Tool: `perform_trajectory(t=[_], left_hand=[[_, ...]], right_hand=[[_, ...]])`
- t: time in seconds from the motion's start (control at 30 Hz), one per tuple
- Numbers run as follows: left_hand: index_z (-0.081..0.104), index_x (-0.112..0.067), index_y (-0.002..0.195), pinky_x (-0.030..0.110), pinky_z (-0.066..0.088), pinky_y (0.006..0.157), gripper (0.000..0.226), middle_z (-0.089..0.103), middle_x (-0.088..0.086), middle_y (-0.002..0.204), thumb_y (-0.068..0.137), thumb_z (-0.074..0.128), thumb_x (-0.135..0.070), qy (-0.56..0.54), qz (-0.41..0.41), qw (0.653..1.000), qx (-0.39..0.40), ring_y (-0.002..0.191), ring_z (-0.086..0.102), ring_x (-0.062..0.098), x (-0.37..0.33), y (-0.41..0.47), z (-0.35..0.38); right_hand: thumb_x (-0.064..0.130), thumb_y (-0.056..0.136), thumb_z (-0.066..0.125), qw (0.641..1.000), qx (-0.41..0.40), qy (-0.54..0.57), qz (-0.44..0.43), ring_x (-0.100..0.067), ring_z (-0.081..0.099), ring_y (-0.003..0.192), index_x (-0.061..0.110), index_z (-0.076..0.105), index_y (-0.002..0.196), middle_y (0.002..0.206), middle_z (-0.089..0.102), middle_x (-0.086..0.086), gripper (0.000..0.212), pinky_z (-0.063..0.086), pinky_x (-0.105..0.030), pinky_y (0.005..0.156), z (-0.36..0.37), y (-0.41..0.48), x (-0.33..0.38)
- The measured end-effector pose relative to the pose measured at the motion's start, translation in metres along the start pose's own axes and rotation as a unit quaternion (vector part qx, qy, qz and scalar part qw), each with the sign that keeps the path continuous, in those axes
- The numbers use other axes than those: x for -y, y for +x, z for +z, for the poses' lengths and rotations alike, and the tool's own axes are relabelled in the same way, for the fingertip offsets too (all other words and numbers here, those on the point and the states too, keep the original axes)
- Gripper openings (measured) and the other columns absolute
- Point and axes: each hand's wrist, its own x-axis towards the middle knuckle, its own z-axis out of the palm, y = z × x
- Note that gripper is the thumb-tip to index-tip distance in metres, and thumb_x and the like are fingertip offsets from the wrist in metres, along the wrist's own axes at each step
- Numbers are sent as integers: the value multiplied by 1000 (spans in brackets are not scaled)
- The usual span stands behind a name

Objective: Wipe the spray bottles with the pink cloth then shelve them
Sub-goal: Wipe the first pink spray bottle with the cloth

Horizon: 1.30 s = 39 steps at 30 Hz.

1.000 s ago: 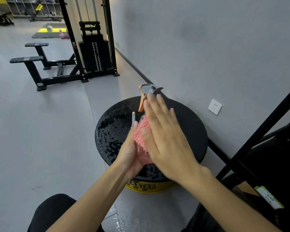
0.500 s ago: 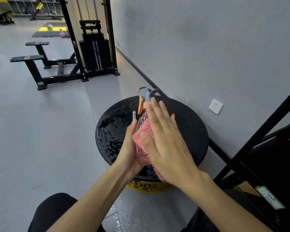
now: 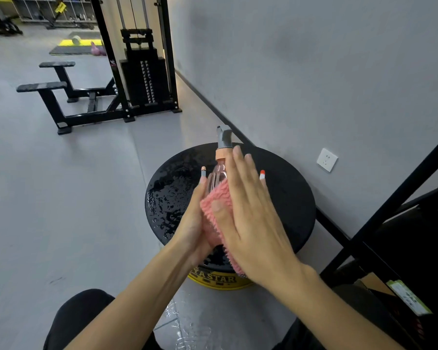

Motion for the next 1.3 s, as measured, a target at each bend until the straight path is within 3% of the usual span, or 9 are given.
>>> perform_trajectory(t=[0.1,0.33,0.6,0.8,0.97,1.03,1.1,1.2,1.3], left_hand=[[62,-15,131,34,57,92,68,63,17,133,90,39,-65,-17,-3,1000,4,120,63,27,0,2,-4],[75,-26,105,30,59,59,54,77,4,103,98,32,-59,30,-5,1000,2,84,75,16,9,-4,0],[64,-14,126,33,59,87,64,68,15,125,94,36,-61,-28,-16,999,-8,113,68,26,1,-1,-7],[74,-26,112,35,60,67,55,74,8,114,96,35,-62,17,-25,1000,-8,94,74,22,9,-3,-4],[70,-13,112,34,61,78,60,74,16,109,98,34,-59,-45,-3,999,-15,97,73,25,1,3,-9],[72,-13,104,33,60,78,57,75,13,97,98,36,-56,-50,2,999,-12,90,72,24,0,4,-14],[73,-15,106,34,61,76,58,75,14,102,98,35,-58,-26,-11,999,-16,90,72,24,2,3,-16],[73,-20,110,34,60,63,56,76,9,103,98,34,-58,13,-22,999,-26,84,74,21,8,-2,-15],[75,-21,108,35,59,67,56,76,9,105,97,35,-60,5,-15,999,-37,88,74,22,10,-1,-17]], right_hand=[[43,103,20,1000,8,-4,1,-4,-22,147,22,-11,155,162,-21,11,65,-5,-33,123,6,-10,-1],[46,103,16,998,3,39,43,1,-22,146,24,-8,156,163,-18,11,62,-6,-35,124,-7,23,-8],[43,102,18,999,8,-35,-29,-7,-18,149,19,-4,156,164,-14,6,63,-8,-32,122,9,-9,-3],[43,105,17,999,2,32,18,2,-19,146,22,-2,157,164,-11,10,59,-7,-31,123,-2,19,-10],[40,104,22,999,-16,6,-32,-8,-14,150,17,-1,157,165,-9,5,63,-4,-32,123,14,-11,0],[40,104,23,999,-14,22,-29,-6,-14,150,18,-1,157,165,-10,7,62,-4,-30,122,19,-13,-3],[37,105,24,998,-12,64,-10,-1,-14,149,19,0,157,165,-8,9,59,-2,-27,123,17,-1,-7],[49,103,16,994,-6,108,33,5,-16,146,22,-1,157,164,-10,11,62,-3,-22,120,8,25,-12],[56,101,14,995,6,90,42,3,-16,147,20,2,157,165,-8,9,68,-3,-28,123,10,34,-10]])
